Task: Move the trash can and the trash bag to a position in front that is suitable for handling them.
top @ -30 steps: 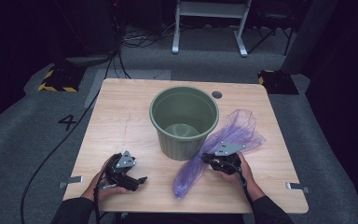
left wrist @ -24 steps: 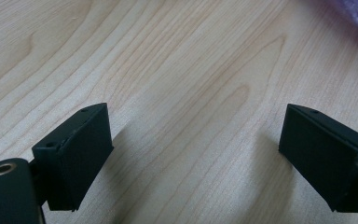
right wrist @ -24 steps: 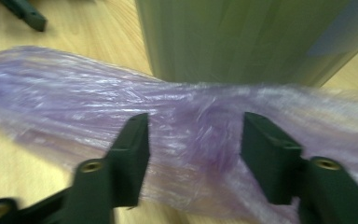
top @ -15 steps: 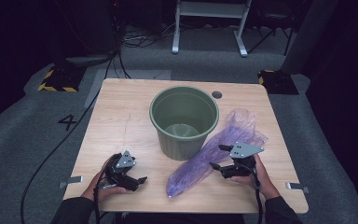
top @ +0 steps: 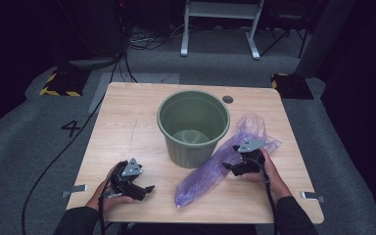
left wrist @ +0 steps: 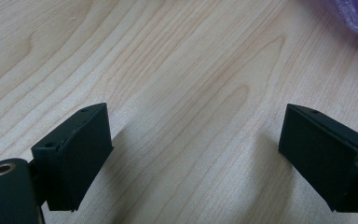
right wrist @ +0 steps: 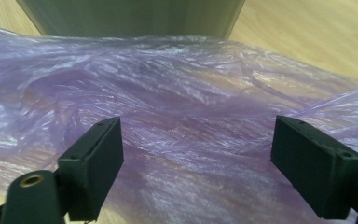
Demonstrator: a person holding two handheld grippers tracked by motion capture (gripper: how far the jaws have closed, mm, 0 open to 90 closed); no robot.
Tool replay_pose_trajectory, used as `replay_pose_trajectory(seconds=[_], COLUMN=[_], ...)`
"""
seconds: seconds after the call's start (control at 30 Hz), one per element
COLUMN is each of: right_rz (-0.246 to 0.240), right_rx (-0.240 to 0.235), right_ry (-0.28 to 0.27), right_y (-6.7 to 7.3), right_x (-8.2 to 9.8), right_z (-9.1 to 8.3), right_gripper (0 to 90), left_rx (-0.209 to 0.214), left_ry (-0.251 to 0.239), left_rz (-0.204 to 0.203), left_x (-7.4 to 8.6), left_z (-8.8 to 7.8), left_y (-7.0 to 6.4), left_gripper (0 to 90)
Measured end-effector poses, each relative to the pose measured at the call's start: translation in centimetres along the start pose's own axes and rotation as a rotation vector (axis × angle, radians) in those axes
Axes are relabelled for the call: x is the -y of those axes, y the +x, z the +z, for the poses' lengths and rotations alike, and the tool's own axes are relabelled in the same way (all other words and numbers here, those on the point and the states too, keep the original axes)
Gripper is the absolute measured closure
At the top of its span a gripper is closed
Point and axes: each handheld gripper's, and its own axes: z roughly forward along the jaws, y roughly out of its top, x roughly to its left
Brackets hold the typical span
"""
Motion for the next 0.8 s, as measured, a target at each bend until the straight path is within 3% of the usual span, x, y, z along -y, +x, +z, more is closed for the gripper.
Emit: replay_pose_trajectory(seconds=[0.03, 0.27, 0.4, 0.57, 0.6, 0.63, 0.8], right_rz=[0.017, 0.044, 0.049, 0.062, 0.062, 0.064, 0.067], right_rx=[-0.021, -0.043, -0.053, -0.03, -0.03, -0.022, 0.013], right_ry=[-0.002, 0.014, -0.002, -0.011, -0.011, -0.01, -0.024], right_y=[-0.15, -0.41, -0.41, -0.17, -0.17, 0.0, 0.19], right_x=[0.18, 0.65, 0.7, 0.74, 0.74, 0.75, 0.88], right_z=[0.4, 1.09, 0.97, 0.79, 0.79, 0.7, 0.2], right_gripper=[20.7, 30.4, 47.9, 71.0, 71.0, 78.3, 86.0], left_rx=[0.0, 0.0, 0.0, 0.0, 0.0, 0.0, 0.0], left_ry=[0.0, 0.0, 0.0, 0.0, 0.0, 0.0, 0.0], left_rz=[0.0, 0.0, 0.0, -0.001, -0.001, 0.0, 0.0], left_x=[0.0, 0.0, 0.0, 0.0, 0.0, 0.0, 0.0], left_z=[0.0, 0.0, 0.0, 0.0, 0.0, 0.0, 0.0], left_y=[0.0, 0.0, 0.0, -0.02, -0.02, 0.0, 0.0], left_gripper=[9.0, 9.0, 9.0, 9.0, 9.0, 9.0, 9.0])
